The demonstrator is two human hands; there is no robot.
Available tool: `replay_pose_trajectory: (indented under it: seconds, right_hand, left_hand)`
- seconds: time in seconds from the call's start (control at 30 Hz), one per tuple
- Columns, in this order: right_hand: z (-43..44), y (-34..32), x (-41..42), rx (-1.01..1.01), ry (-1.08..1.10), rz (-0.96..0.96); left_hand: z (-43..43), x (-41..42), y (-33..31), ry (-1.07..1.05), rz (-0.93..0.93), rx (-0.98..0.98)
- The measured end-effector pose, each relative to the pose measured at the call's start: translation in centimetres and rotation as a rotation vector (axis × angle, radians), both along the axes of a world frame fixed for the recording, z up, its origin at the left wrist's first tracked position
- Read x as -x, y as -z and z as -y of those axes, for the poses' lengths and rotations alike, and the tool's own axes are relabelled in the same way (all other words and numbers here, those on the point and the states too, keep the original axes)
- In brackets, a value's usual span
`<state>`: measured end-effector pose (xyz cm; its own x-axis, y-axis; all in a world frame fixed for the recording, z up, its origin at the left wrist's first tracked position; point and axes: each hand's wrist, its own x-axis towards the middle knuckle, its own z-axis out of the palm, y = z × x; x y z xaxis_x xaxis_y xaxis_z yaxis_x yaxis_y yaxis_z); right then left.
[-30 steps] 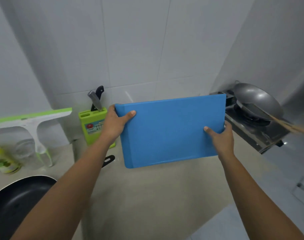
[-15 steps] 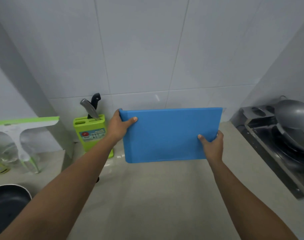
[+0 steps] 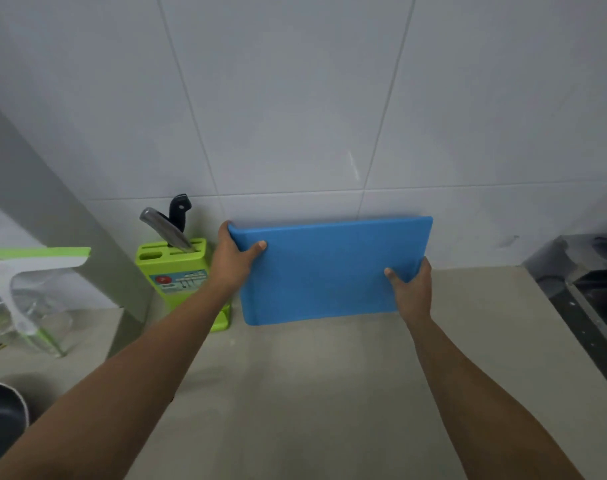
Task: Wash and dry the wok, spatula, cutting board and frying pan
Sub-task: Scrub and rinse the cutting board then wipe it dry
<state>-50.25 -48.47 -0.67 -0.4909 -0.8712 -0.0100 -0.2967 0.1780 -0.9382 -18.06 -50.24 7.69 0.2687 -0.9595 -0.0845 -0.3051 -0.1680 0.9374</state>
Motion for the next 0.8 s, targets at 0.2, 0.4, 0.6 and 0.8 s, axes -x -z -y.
replay_pose_trajectory:
  seconds: [0.2, 0.4, 0.6, 0.8]
  right_hand:
    - [1.1, 2.2, -0.9, 0.009, -0.008, 0.0]
    - [2.0, 2.3, -0.6, -0.036, 0.015, 0.048]
    - [2.6, 2.4, -0.9, -0.058, 0.013, 0.031]
    - [2.0, 1.9, -1.3, -0.126, -0.011, -0.027]
  left_hand:
    - [0.2, 0.6, 2.3, -0.145, 0.02, 0.014]
    - [0.1, 1.9, 2.5, -0.246, 0.015, 0.09]
    - [0.3, 1.9, 2.2, -0.25, 0.056, 0.069]
    - [-0.1, 2.2, 1.9, -0.234, 0.075, 0.014]
